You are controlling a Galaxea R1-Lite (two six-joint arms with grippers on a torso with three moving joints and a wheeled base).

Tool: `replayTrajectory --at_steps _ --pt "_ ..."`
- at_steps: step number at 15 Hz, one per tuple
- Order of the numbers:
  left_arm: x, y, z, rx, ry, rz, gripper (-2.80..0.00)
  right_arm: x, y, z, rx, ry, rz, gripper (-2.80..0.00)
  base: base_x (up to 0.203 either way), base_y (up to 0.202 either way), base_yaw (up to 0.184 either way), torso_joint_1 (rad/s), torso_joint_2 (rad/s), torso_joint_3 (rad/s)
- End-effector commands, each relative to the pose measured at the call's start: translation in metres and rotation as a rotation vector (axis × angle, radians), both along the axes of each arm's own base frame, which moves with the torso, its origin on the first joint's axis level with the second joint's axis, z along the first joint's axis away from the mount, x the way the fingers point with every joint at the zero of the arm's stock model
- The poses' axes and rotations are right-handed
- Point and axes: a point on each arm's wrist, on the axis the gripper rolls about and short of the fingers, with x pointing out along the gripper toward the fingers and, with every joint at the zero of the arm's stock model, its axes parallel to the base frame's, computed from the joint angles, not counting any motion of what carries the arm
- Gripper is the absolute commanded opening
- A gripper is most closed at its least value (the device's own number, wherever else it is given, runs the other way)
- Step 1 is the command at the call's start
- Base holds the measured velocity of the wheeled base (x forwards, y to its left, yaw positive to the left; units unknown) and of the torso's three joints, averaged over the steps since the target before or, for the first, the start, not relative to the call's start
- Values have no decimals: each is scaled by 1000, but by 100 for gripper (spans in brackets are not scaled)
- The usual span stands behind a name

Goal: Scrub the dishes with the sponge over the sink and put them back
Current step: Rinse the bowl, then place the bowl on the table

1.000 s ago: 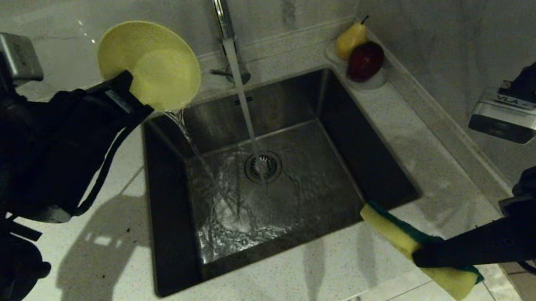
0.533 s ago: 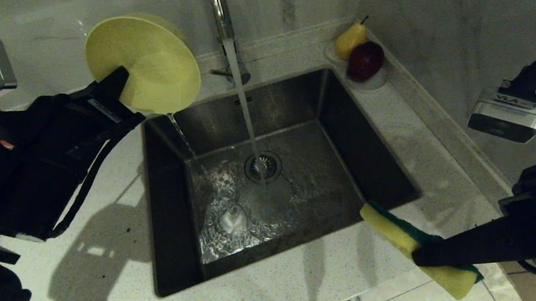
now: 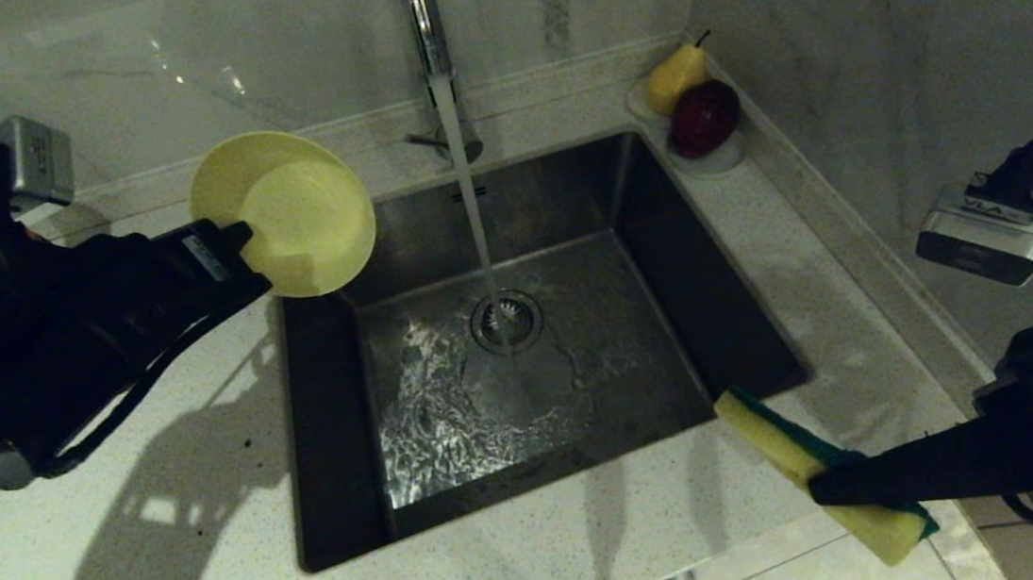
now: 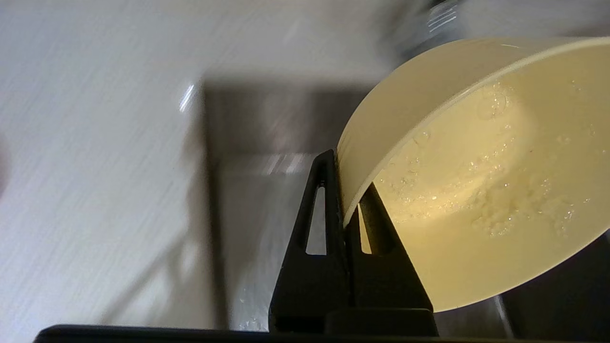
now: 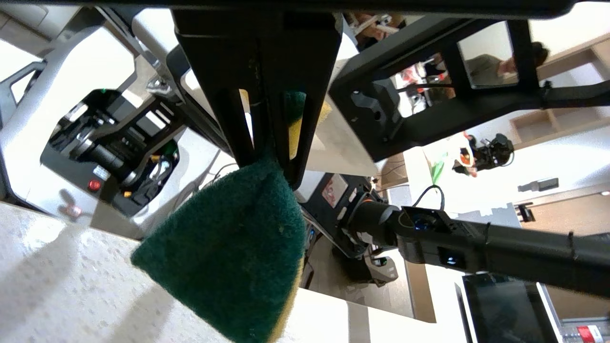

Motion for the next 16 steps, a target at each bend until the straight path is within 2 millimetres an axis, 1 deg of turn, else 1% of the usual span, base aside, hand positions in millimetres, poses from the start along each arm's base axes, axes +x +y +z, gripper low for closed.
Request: replayTrajectory --at_steps 1,2,4,5,7,9,12,14,16 --pt "-15 15 3 -25 339 85 -280 6 -1 -4 -12 20 -24 -280 0 0 0 0 0 0" --pt "-20 21 11 -121 395 153 -280 7 -1 -4 -11 18 -25 -280 0 0 0 0 0 0" --pt "-36 34 18 -240 469 262 -280 8 -1 -3 -10 16 -31 -280 0 0 0 0 0 0" --pt "-38 43 19 -281 484 316 -280 9 -2 -3 -9 18 -37 -280 0 0 0 0 0 0" --pt "-33 64 16 -340 514 431 -280 13 0 -5 -17 26 -41 -280 0 0 0 0 0 0" --pt "-28 82 6 -387 562 462 -280 17 0 -9 -30 42 -59 -280 0 0 0 0 0 0" --pt "-21 112 -13 -475 646 507 -280 18 -1 -5 -22 27 -64 -280 0 0 0 0 0 0" --pt "-17 124 -24 -530 691 559 -280 20 0 -6 -24 30 -64 -280 0 0 0 0 0 0" --pt "-17 138 -37 -575 735 634 -280 23 1 -9 -33 47 -66 -280 0 0 0 0 0 0"
